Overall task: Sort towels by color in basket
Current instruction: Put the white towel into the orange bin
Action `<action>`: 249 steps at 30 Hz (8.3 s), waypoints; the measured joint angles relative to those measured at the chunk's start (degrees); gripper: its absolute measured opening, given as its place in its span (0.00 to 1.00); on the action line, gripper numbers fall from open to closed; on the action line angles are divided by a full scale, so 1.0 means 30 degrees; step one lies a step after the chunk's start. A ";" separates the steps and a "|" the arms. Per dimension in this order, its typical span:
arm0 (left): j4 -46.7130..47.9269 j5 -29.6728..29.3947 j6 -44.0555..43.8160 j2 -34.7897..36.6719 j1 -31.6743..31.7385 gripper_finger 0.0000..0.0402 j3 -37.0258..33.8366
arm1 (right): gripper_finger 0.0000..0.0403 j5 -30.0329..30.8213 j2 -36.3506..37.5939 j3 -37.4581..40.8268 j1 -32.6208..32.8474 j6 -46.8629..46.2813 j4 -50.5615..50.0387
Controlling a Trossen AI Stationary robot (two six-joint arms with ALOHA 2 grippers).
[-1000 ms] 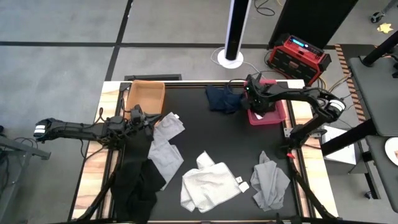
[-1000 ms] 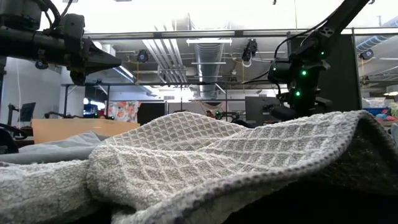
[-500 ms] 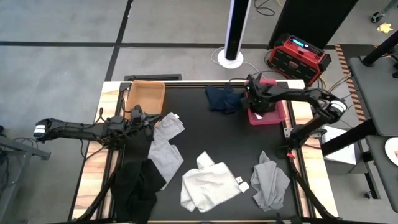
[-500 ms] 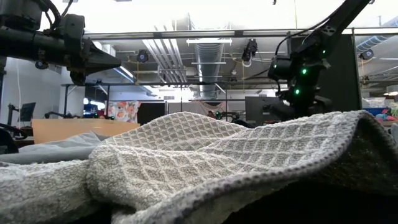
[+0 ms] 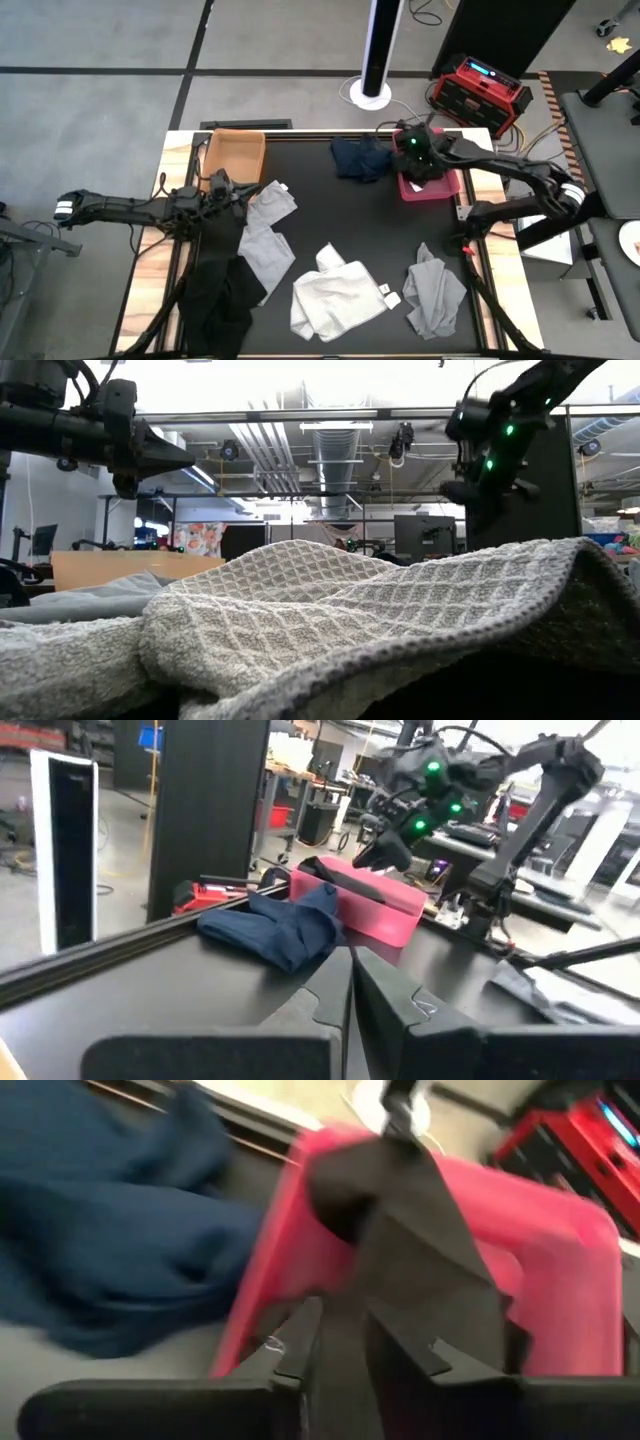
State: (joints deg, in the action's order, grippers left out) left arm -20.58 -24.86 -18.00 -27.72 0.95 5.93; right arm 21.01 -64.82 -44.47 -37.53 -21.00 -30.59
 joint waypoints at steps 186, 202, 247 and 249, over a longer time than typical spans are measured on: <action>3.6852 -1.6883 -1.0017 -1.9812 -0.1459 0.00 2.8847 | 0.54 0.8052 -0.1080 0.1195 2.2613 -0.0248 0.2009; 3.6868 -1.4634 -1.0189 -1.6677 0.3983 0.00 2.3443 | 0.40 0.7855 0.0598 0.1188 1.6921 0.3039 0.2520; 3.0123 -0.7484 -0.2506 -1.7358 0.8019 0.00 2.1194 | 0.11 0.7869 0.0547 0.1479 1.6819 0.3516 0.3860; 3.0120 -0.7776 -0.2515 -1.7290 0.8628 0.00 2.0588 | 0.10 0.7869 0.0547 0.1479 1.6819 0.3512 0.3868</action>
State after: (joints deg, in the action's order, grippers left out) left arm 69.78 -48.19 -25.55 -79.59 26.83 67.70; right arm 44.62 -63.18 -40.03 12.93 -10.46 -18.98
